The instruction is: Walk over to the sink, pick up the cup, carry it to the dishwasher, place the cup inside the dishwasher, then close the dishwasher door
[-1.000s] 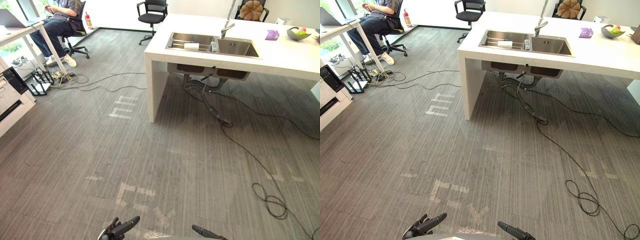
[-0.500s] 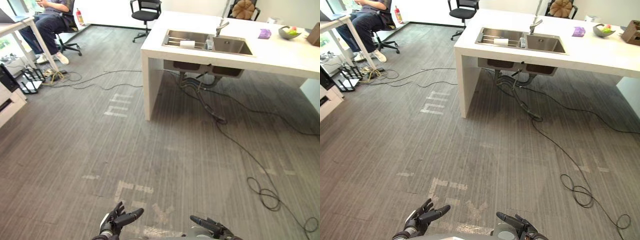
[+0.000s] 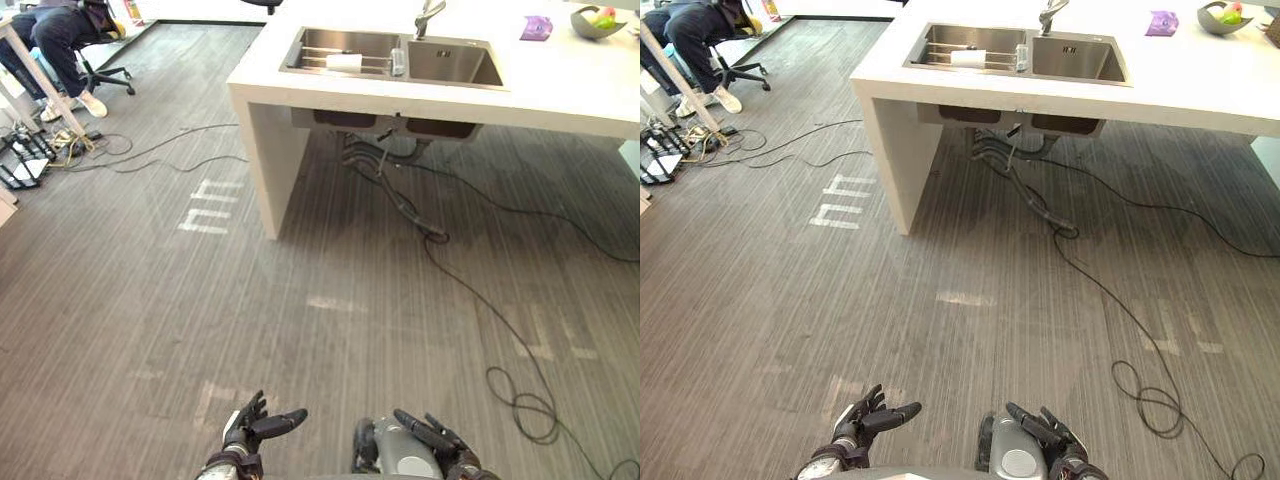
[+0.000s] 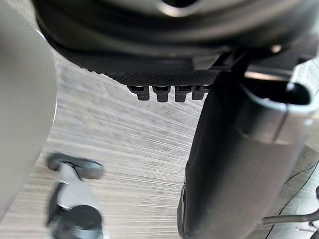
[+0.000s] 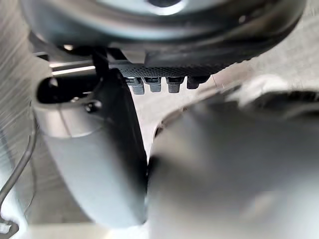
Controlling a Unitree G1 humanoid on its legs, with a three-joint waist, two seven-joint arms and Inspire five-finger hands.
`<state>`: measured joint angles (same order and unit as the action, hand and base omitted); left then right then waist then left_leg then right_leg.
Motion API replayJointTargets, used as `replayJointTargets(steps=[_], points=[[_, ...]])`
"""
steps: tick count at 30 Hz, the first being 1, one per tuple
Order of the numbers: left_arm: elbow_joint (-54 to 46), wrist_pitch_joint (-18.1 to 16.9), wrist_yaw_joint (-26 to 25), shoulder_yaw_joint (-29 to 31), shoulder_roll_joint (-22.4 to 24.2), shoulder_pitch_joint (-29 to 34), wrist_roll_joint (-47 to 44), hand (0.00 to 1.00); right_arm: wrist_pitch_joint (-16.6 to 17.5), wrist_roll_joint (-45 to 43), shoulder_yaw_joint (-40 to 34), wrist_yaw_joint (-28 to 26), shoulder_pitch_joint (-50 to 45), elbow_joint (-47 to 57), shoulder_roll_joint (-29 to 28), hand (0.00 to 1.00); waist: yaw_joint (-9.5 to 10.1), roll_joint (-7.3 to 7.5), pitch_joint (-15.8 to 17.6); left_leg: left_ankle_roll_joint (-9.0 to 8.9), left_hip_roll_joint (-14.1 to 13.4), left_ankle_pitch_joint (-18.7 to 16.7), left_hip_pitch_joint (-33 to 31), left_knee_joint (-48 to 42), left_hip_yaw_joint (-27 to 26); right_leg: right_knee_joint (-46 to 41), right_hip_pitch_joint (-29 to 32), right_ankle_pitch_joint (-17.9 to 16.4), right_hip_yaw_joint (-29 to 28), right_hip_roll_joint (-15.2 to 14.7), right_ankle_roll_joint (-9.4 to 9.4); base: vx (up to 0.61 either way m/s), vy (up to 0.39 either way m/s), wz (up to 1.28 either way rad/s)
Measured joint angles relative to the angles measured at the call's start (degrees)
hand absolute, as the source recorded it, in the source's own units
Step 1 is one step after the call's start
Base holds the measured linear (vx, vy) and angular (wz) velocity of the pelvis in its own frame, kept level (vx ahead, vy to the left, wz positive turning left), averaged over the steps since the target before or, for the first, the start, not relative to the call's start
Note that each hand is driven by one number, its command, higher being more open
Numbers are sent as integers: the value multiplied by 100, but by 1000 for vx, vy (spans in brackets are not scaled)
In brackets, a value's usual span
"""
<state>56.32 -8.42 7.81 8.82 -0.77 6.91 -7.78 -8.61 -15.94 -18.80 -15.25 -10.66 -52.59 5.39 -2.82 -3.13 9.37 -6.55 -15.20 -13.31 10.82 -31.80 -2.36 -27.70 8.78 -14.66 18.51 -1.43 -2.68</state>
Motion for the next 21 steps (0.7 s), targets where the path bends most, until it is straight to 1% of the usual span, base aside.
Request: replayJointTargets(steps=[1,2,3,4,5,6,7,8,9,10,11,12,13,14,15,16,17,18,19,20,21], points=[[11,-3,-20,52,23,0,1,100,-4,42,7,19,7,-76,46,100,3,-47,-13,-125,-99,360,-242,-602,90,185,-231,-59,12,117,-40,553,-172,4],[-8,-78,-52,166,31,5,6,100,-10,159,80,54,54,-170,119,100,11,-78,-7,-217,-246,664,-719,-1672,139,632,-656,-56,-2,294,-75,662,-180,4],[-88,-214,-95,272,31,6,78,100,-41,200,178,104,119,-326,176,100,33,-70,27,-143,-173,299,-1171,-2660,152,1060,-1195,-24,-30,373,-72,549,-124,2],[-132,-259,-135,305,20,13,118,100,-75,201,233,124,139,-401,189,100,54,-11,63,-160,-60,133,-1333,-2938,142,1255,-1470,-17,-60,378,-61,541,-107,-11],[-239,-354,-227,334,21,79,130,100,-115,206,353,137,183,-532,238,100,90,54,95,-92,219,-181,-1655,-3184,-24,1594,-1962,-10,-200,367,-62,531,-65,-44],[-308,-474,-319,335,35,119,125,100,-157,205,414,158,229,-569,271,100,193,67,102,250,427,-470,-2053,-3016,-337,1829,-2297,-3,-354,282,-50,518,-27,-56],[-408,-522,-369,338,42,149,127,100,-161,204,424,157,265,-568,268,100,222,75,107,407,522,-568,-2296,-2817,-511,1918,-2409,-1,-414,225,-46,526,44,-70],[-556,-688,-509,310,55,160,246,100,-169,204,449,160,362,-567,254,100,278,103,159,525,660,-615,-2755,-2116,-856,2026,-2601,-3,-499,104,-38,541,94,-64],[-752,-778,-646,274,51,171,395,100,-165,205,455,159,396,-559,207,100,340,167,227,611,815,-392,-3021,-1001,-1108,2034,-2783,-30,-543,-52,11,679,141,-60],[-870,-810,-721,197,45,186,478,100,-159,207,461,153,397,-539,183,100,353,185,247,648,898,-111,-3095,-292,-1162,2022,-2881,-49,-549,-125,46,583,148,-58],[-1269,-906,-940,1,23,324,622,100,-113,210,465,142,387,-518,181,100,381,159,289,655,1015,731,-3082,1279,-1083,2034,-3131,-147,-635,-187,166,476,149,-46],[-1544,-971,-1084,-157,6,422,705,100,-77,213,502,146,385,-517,195,100,425,98,305,625,1008,1202,-3039,1603,-1065,2098,-3309,-244,-752,-169,189,594,240,-60],[-2192,-1001,-1404,-409,-48,528,799,100,50,239,647,172,390,-523,156,100,499,158,341,753,1042,1741,-3105,1290,-1116,2173,-3458,-386,-1071,-246,187,570,239,-30],[-2734,-1066,-1686,-541,-97,480,966,100,146,264,706,158,445,-520,116,100,493,211,351,854,1040,1571,-3373,850,-1162,2147,-3393,-398,-1258,-218,184,653,275,-5],[-3396,-1071,-1922,-629,-69,417,1157,100,209,266,731,164,536,-540,125,100,482,211,372,1007,1030,1355,-3632,423,-1132,2087,-3318,-348,-1260,-216,181,494,228,34],[-4364,-1086,-2251,-680,-33,356,1542,100,218,278,810,220,664,-574,116,100,482,228,450,1164,1136,1160,-3734,144,-1118,1884,-3274,-309,-1312,-321,191,493,235,36],[-5022,-1093,-2463,-676,-39,304,1826,100,218,322,822,228,686,-584,113,100,485,242,452,1242,1260,1028,-3695,87,-1117,1568,-3188,-255,-1345,-450,223,481,230,32],[-5656,-1113,-2706,-603,-68,253,2135,100,217,381,817,248,682,-581,108,100,474,274,466,1315,1427,919,-3511,136,-1156,1131,-3112,-120,-1366,-568,416,496,192,26],[-6405,-1294,-2994,-379,-126,182,2553,100,216,382,791,295,656,-534,87,100,440,338,496,1385,1632,822,-3153,223,-1194,500,-3057,203,-1379,-761,664,612,215,24],[-6902,-1500,-3218,-216,-236,94,2839,100,232,380,777,349,596,-496,25,100,437,398,459,1399,1741,662,-2933,258,-1190,-98,-2892,578,-1389,-868,813,526,166,20],[-7337,-1741,-3451,-81,-396,-20,3104,100,285,380,781,432,529,-490,-9,100,470,394,352,1412,1816,507,-2737,317,-1180,-726,-2618,1137,-1426,-971,1215,536,146,11]])
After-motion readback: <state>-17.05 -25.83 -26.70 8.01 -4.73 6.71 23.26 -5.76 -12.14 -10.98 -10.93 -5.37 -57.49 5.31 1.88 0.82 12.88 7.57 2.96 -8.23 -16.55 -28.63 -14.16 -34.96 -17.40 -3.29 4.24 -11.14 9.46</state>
